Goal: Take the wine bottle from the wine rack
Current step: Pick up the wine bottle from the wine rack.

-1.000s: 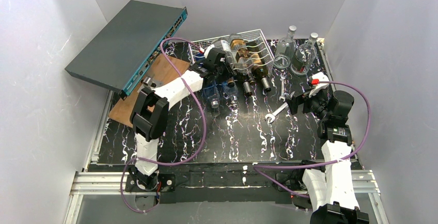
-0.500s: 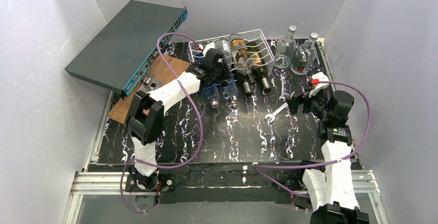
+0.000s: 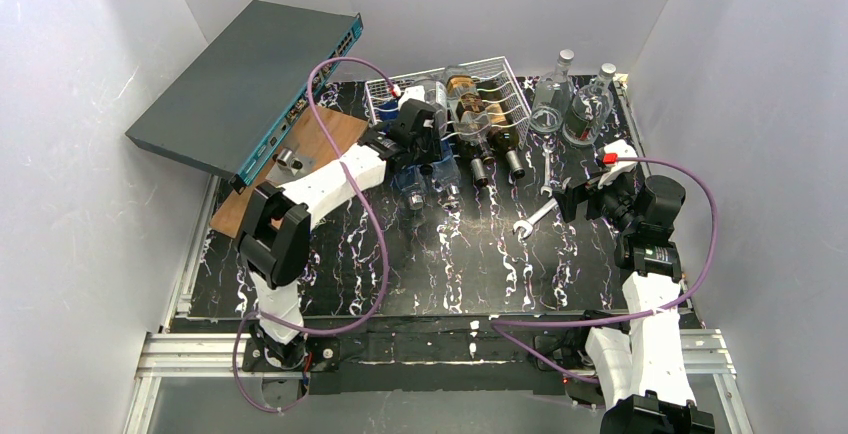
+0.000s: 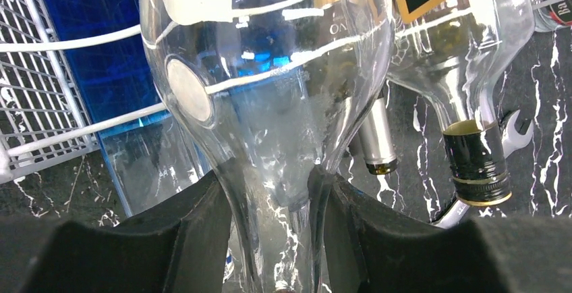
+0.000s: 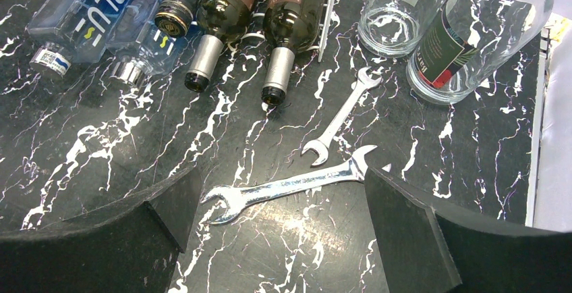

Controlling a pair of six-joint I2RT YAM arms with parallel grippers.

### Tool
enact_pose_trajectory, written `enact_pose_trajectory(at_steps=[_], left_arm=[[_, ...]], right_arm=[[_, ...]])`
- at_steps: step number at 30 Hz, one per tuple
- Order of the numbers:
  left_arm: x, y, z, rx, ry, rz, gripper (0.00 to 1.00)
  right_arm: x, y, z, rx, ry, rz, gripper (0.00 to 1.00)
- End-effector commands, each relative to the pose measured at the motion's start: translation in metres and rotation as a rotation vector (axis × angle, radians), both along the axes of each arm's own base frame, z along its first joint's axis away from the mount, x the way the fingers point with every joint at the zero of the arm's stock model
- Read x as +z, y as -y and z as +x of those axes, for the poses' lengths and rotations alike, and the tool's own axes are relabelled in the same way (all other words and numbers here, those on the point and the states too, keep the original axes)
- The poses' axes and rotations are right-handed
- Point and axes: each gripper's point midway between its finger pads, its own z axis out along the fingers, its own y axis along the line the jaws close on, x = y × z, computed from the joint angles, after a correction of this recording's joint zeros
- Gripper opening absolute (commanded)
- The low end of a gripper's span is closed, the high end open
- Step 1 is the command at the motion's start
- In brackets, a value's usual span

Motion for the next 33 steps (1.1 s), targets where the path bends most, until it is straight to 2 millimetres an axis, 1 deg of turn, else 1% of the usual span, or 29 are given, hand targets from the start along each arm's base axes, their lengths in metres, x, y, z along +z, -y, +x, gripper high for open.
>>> enact_pose_trajectory(at_steps=[1, 13, 21, 28, 33], left_arm=[[0.093, -0.013, 0.009, 0.039, 0.239, -0.058, 0.0], [0.11, -0.025, -0.003, 0.061, 0.263, -0.078, 0.0], [0.116, -0.03, -0.011, 0.075, 0.267, -0.114, 0.0], [0.127, -0.033, -0.022, 0.062, 0.279, -0.146, 0.0], [0.129, -0.036, -0.028, 0.052, 0.276, -0.151, 0.0]], right_arm=[[0.008, 0.0, 0.002, 0.006, 0.039, -0.012, 1.0], [0.007, 0.0, 0.002, 0.007, 0.036, -0.011, 1.0], [0.008, 0.0, 0.002, 0.005, 0.038, -0.012, 1.0], [0.007, 0.0, 0.002, 0.007, 0.037, -0.011, 1.0], [0.007, 0.0, 0.002, 0.007, 0.036, -0.011, 1.0]])
